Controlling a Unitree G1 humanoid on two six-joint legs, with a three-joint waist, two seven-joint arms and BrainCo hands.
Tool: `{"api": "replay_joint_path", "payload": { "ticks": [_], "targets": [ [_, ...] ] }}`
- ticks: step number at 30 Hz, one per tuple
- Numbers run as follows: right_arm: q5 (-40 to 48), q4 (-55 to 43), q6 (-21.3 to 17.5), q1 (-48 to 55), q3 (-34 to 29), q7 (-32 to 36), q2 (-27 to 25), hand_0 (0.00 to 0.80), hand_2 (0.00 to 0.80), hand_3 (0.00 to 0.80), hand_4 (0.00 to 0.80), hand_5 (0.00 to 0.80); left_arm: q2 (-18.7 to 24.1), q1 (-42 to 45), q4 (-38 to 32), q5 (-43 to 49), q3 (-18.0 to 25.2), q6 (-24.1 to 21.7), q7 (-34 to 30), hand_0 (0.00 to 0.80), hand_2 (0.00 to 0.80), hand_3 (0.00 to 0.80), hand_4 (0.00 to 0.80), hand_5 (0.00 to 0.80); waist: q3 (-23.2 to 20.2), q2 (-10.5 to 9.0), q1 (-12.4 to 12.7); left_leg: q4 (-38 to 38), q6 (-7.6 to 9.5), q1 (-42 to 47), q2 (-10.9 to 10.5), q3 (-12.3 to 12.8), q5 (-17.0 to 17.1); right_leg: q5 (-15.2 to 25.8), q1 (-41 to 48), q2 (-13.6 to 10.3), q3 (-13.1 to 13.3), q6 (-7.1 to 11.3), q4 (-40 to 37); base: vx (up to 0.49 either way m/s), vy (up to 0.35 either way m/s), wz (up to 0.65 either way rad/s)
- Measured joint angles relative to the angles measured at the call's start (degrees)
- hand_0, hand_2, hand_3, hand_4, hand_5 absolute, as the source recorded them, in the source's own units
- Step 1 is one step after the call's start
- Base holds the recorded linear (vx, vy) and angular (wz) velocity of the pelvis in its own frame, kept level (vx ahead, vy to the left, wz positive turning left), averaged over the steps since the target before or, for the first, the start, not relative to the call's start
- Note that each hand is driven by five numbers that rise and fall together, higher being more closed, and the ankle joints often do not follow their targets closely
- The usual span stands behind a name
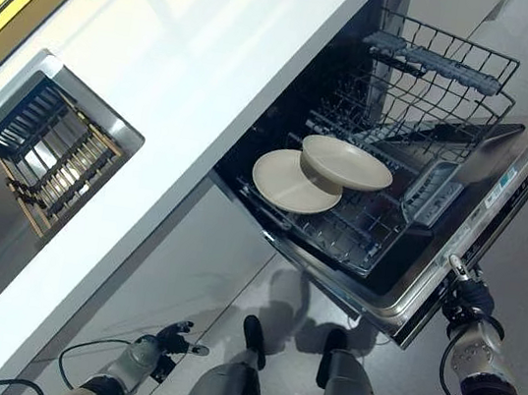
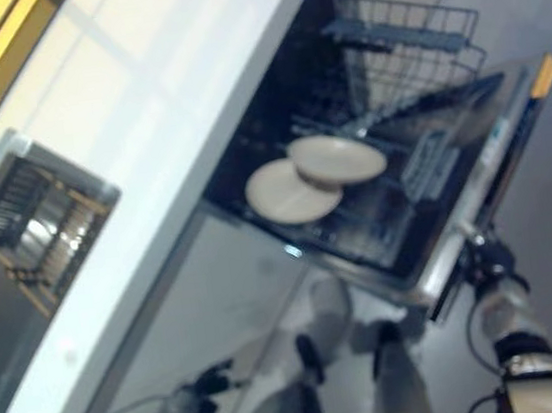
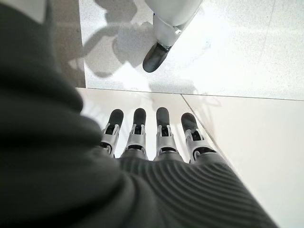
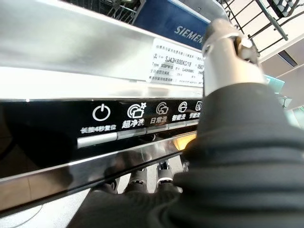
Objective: Take plates into dishwasher
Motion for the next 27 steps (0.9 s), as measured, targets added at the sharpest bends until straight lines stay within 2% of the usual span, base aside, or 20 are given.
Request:
{"api": "replay_joint_path", "payload": {
  "ticks": [16,20,27],
  "targets": [
    [-3.29,0.07,1.43,0.18,1.15,2.34,-0.30,0.000,0.000,0.000,0.000,0.000,-0.03,0.90,0.04,-0.04,0.23,0.17,-0.03,0.000,0.000,0.000,0.000,0.000,0.16,-0.31,0.04,1.74,0.00,-0.55,0.07,-0.69,0.01,-0.25,0.18,-0.56,-0.67,-0.40,1.11,0.017,0.023,0.02],
    [-3.28,-1.42,2.98,1.95,2.48,2.30,0.03,0.000,0.000,0.000,0.000,0.000,-0.08,1.43,0.30,-0.12,1.63,0.23,-0.05,0.000,0.000,0.000,0.000,0.000,0.49,-1.71,0.05,2.94,0.01,-0.54,0.13,-0.71,-0.01,-0.20,1.22,-0.70,-1.26,-0.56,0.92,0.042,0.050,0.07],
    [-3.31,-1.47,5.34,4.60,4.52,2.24,0.45,0.000,0.000,0.000,0.000,0.000,-0.03,2.89,1.02,-0.60,2.01,0.22,0.08,0.000,0.000,0.000,0.000,0.000,0.28,-5.04,0.85,4.59,0.69,-0.58,0.08,-0.87,-0.47,-0.61,3.93,-1.10,-4.20,-1.17,0.13,0.060,0.048,0.21]
  ]
}}
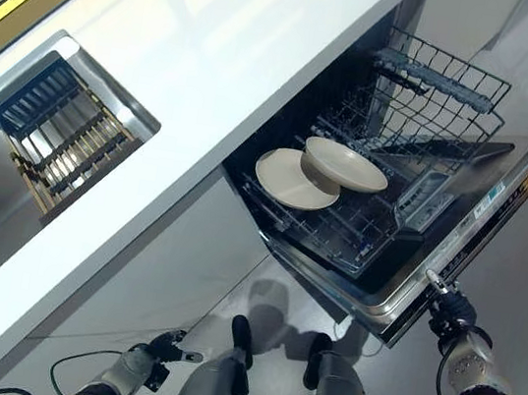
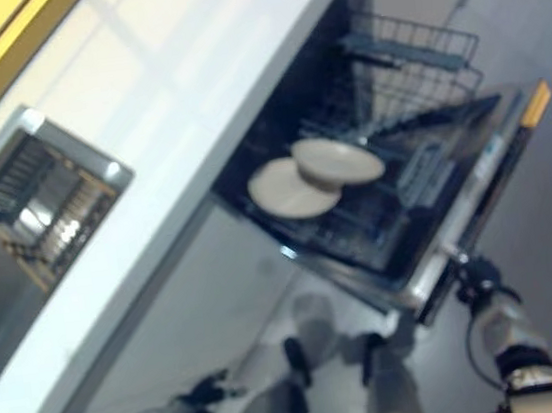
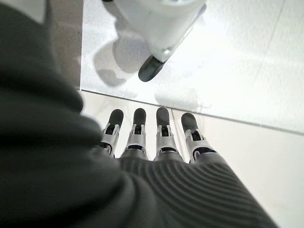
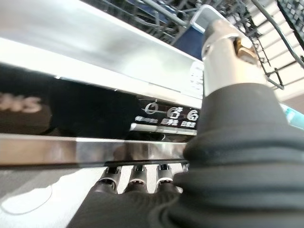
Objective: Take plates into dishwasher
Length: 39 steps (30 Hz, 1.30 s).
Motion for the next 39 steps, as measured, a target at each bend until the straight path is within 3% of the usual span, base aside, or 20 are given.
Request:
{"api": "replay_joint_path", "payload": {
  "ticks": [15,26,34,36,38,39],
  "targets": [
    [0.00,-2.59,-0.07,2.85,1.70,-0.06,2.12,0.000,0.000,0.000,0.000,0.000,-0.15,4.65,2.47,0.09,4.27,-1.36,0.35,0.000,0.000,0.000,0.000,0.000,-3.00,-2.37,3.40,0.58,0.32,2.17,-0.21,-4.66,-1.09,0.77,6.24,0.13,-4.87,0.43,-2.83,0.078,0.069,0.08],
    [-1.02,-11.73,-0.40,2.99,4.60,0.87,3.95,0.000,0.000,0.000,0.000,0.000,-0.18,6.48,3.55,0.09,4.79,-2.70,0.62,0.000,0.000,0.000,0.000,0.000,-5.66,-2.44,5.58,-0.90,0.12,3.75,-0.06,-7.21,-1.36,2.55,9.81,2.41,-5.94,0.70,-7.92,0.053,0.056,0.02],
    [-2.42,-13.61,-0.80,-3.01,4.90,2.18,6.44,0.000,0.000,0.000,0.000,0.000,-0.13,6.56,4.29,0.10,4.85,-3.45,0.63,0.000,0.000,0.000,0.000,0.000,-6.66,-2.72,7.56,-1.57,-0.40,3.96,-0.18,-7.99,-2.48,1.64,10.28,2.21,-6.41,0.23,-7.35,0.040,0.021,0.08],
    [-2.83,-13.89,-1.36,-4.47,6.12,2.86,6.82,0.000,0.000,0.000,0.000,0.000,-0.15,6.36,4.30,0.11,5.47,-3.43,0.57,0.000,0.000,0.000,0.000,0.000,-6.91,-3.55,7.83,-0.44,0.11,3.86,-1.46,-7.37,-4.12,2.31,10.68,0.94,-7.47,-0.07,-9.08,0.035,0.012,0.29],
    [-3.03,-13.98,-1.27,-4.97,7.29,3.70,6.52,0.000,0.000,0.000,0.000,0.000,-0.21,6.85,4.49,0.18,5.47,-3.43,0.54,0.000,0.000,0.000,0.000,0.000,-7.49,-3.11,8.45,0.62,0.13,4.70,-3.25,-7.14,-4.12,2.36,11.61,1.04,-8.26,0.21,-9.47,0.033,0.006,0.25],
    [-3.46,-14.23,-1.35,-5.34,7.97,4.41,7.58,0.000,0.000,0.000,0.000,0.000,0.36,7.51,4.50,0.21,5.86,-3.52,0.62,0.000,0.000,0.000,0.000,0.000,-7.81,-3.57,9.03,-0.08,1.98,5.35,-3.43,-7.72,-3.86,2.00,12.06,1.47,-8.59,0.56,-9.35,0.027,0.006,0.17]
  ]
}}
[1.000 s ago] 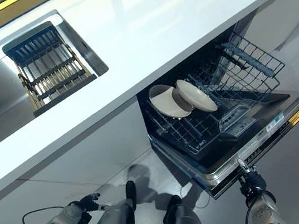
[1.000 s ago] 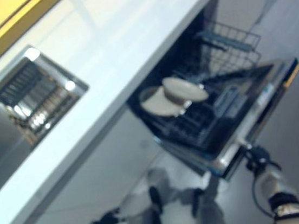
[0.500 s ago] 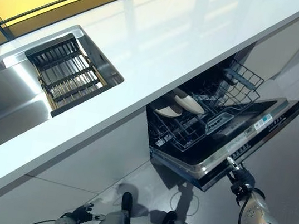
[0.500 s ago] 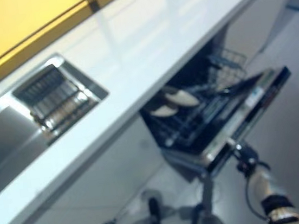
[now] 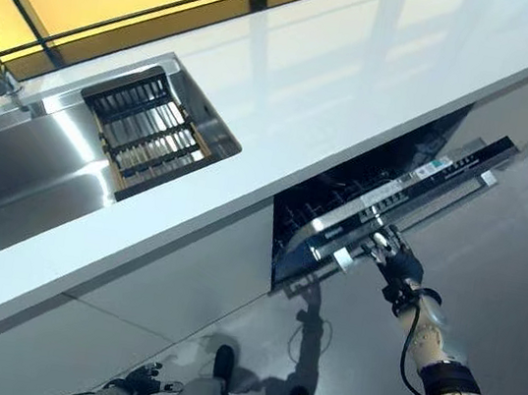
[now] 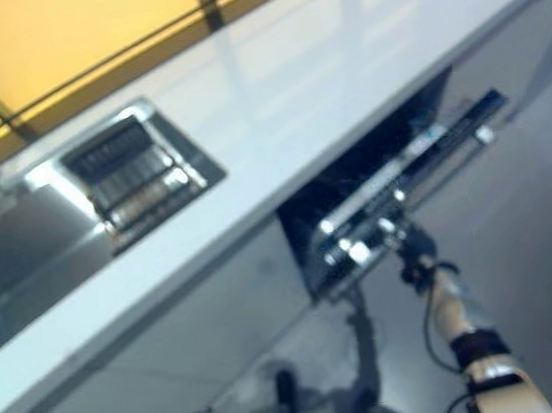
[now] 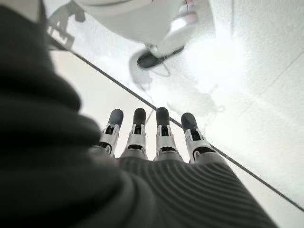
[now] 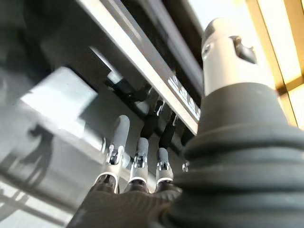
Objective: Take plates into dishwasher
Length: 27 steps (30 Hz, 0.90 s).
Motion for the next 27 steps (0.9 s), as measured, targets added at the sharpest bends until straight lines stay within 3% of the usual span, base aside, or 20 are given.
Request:
{"api": "replay_joint_path", "payload": {
  "ticks": [8,17,27],
  "targets": [
    [-2.73,-0.20,1.31,-2.05,4.19,2.96,3.64,0.000,0.000,0.000,0.000,0.000,0.25,1.19,-0.02,0.21,0.01,0.05,-0.02,0.000,0.000,0.000,0.000,0.000,-0.13,-0.70,3.04,-0.66,-0.30,0.63,-0.44,-0.88,0.60,-1.53,0.27,-0.31,-0.30,0.11,1.19,0.018,0.014,0.16],
    [-4.08,-0.11,1.51,-2.62,5.62,2.27,3.77,0.000,0.000,0.000,0.000,0.000,0.49,1.24,0.00,0.91,0.22,0.11,-0.08,0.000,0.000,0.000,0.000,0.000,0.66,-2.01,3.51,-1.18,-0.33,1.38,-0.68,-2.76,0.61,-1.82,2.53,-0.17,-1.89,0.36,0.48,0.016,0.001,0.11],
    [-4.08,0.26,2.09,-2.62,5.57,1.44,3.50,0.000,0.000,0.000,0.000,0.000,0.79,1.53,0.09,0.97,1.14,0.02,-0.27,0.000,0.000,0.000,0.000,0.000,0.68,-2.27,4.30,-1.38,-0.37,1.85,-0.68,-2.93,0.61,-1.90,3.10,-0.07,-2.04,0.41,0.21,0.002,0.000,0.01]
  ]
}}
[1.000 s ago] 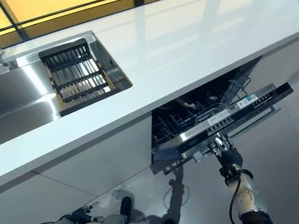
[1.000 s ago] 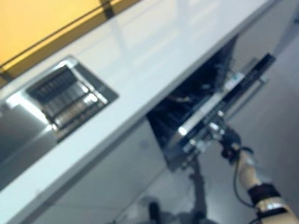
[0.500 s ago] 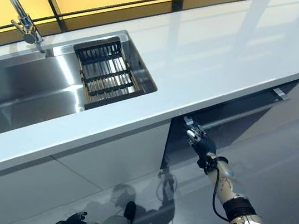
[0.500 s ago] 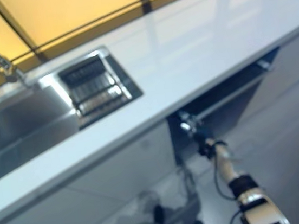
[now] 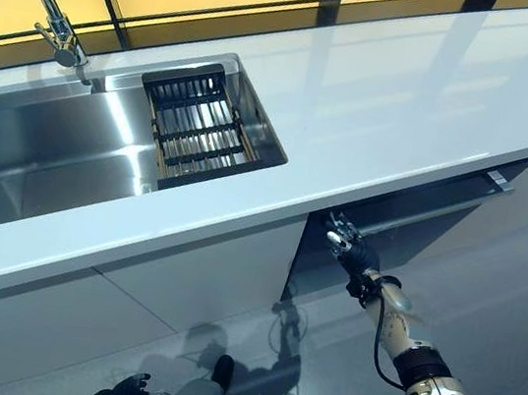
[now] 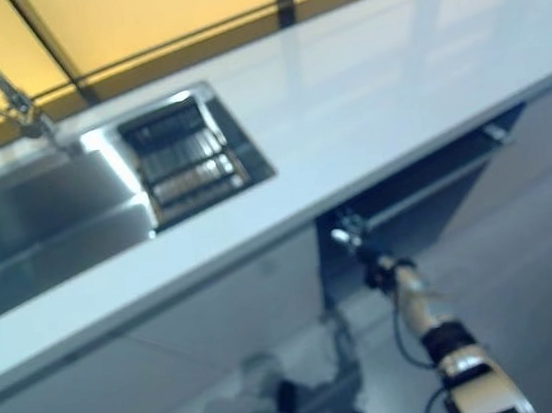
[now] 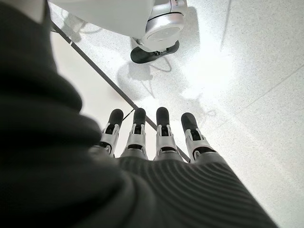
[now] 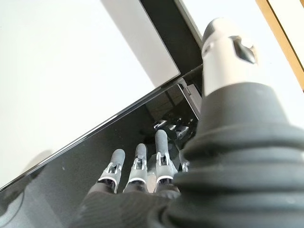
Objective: Take plates into dishwasher
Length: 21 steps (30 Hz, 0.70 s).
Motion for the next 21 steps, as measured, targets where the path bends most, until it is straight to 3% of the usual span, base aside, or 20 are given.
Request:
{"api": "replay_joint_path", "payload": {
  "ticks": [7,8,11,12,14,18,20,21],
  "targets": [
    [-2.12,-0.31,-0.03,1.04,0.71,-0.35,-0.01,0.000,0.000,0.000,0.000,0.000,0.17,-0.40,-0.15,0.32,0.14,0.06,-0.21,0.000,0.000,0.000,0.000,0.000,-0.91,-0.90,-0.12,-0.30,0.32,0.62,-0.25,-0.38,-0.22,-0.28,0.65,0.10,0.20,0.31,0.53,-0.037,0.025,0.04],
    [-2.68,-0.86,-0.06,1.55,0.86,-0.73,-0.20,0.000,0.000,0.000,0.000,0.000,0.23,-0.64,-0.23,0.91,0.09,0.13,-0.32,0.000,0.000,0.000,0.000,0.000,-1.06,-1.11,-0.51,-0.15,0.38,0.35,-0.58,-1.23,-0.16,-0.48,0.61,0.38,1.59,0.33,1.20,-0.200,-0.072,0.57],
    [-4.28,-1.79,-0.70,3.57,0.84,-2.05,-2.90,0.000,0.000,0.000,0.000,0.000,0.84,-3.34,-2.70,1.50,-0.29,0.53,-1.15,0.000,0.000,0.000,0.000,0.000,-1.59,-1.33,-5.20,0.18,0.94,-1.03,-2.38,-9.65,1.83,-2.62,-1.16,2.55,16.01,-0.72,5.49,-0.201,-0.162,1.34],
    [-4.95,-1.74,-0.70,3.91,0.63,-2.74,-3.20,0.000,0.000,0.000,0.000,0.000,1.57,-3.83,-3.53,1.03,-0.27,0.98,-1.65,0.000,0.000,0.000,0.000,0.000,-1.89,-1.93,-5.23,0.49,0.82,-1.29,-2.77,-9.85,1.94,-3.63,-1.18,2.69,17.45,0.30,5.19,-0.241,-0.177,0.72],
    [-6.43,-1.60,-0.72,3.92,0.56,-2.82,-3.13,0.000,0.000,0.000,0.000,0.000,2.39,-3.92,-3.84,0.94,0.00,1.76,-2.39,0.000,0.000,0.000,0.000,0.000,-2.14,-1.68,-4.43,0.91,0.08,-1.15,-2.30,-9.89,2.17,-3.43,-0.97,3.13,17.24,0.90,5.71,-0.221,-0.137,0.15],
    [-10.46,-0.18,-0.71,3.89,0.45,-2.98,-3.91,0.000,0.000,0.000,0.000,0.000,2.62,-1.92,-3.90,-0.33,0.06,1.14,-3.28,0.000,0.000,0.000,0.000,0.000,-2.60,-0.81,-4.59,0.00,0.02,-0.93,-0.32,-8.73,2.10,-3.64,-0.37,4.48,15.05,-1.22,6.53,-0.265,-0.080,0.26],
    [-13.40,0.32,-0.72,4.28,0.22,-3.47,-5.39,0.000,0.000,0.000,0.000,0.000,2.47,-1.22,-4.37,-0.84,0.13,0.13,-3.50,0.000,0.000,0.000,0.000,0.000,-2.59,-1.21,-4.84,-0.66,-0.23,-1.10,0.47,-7.16,-0.20,-2.67,0.06,3.74,12.90,-2.45,4.61,-0.219,0.006,0.47],
    [-15.87,0.26,-0.72,5.16,-0.36,-3.69,-6.16,0.000,0.000,0.000,0.000,0.000,2.29,-1.29,-4.41,-1.22,0.43,0.01,-3.62,0.000,0.000,0.000,0.000,0.000,-2.66,-2.00,-5.21,0.31,-0.29,-1.41,0.29,-3.52,-0.37,-1.44,0.90,2.88,11.15,-2.75,2.48,-0.211,0.031,0.79]
  ]
}}
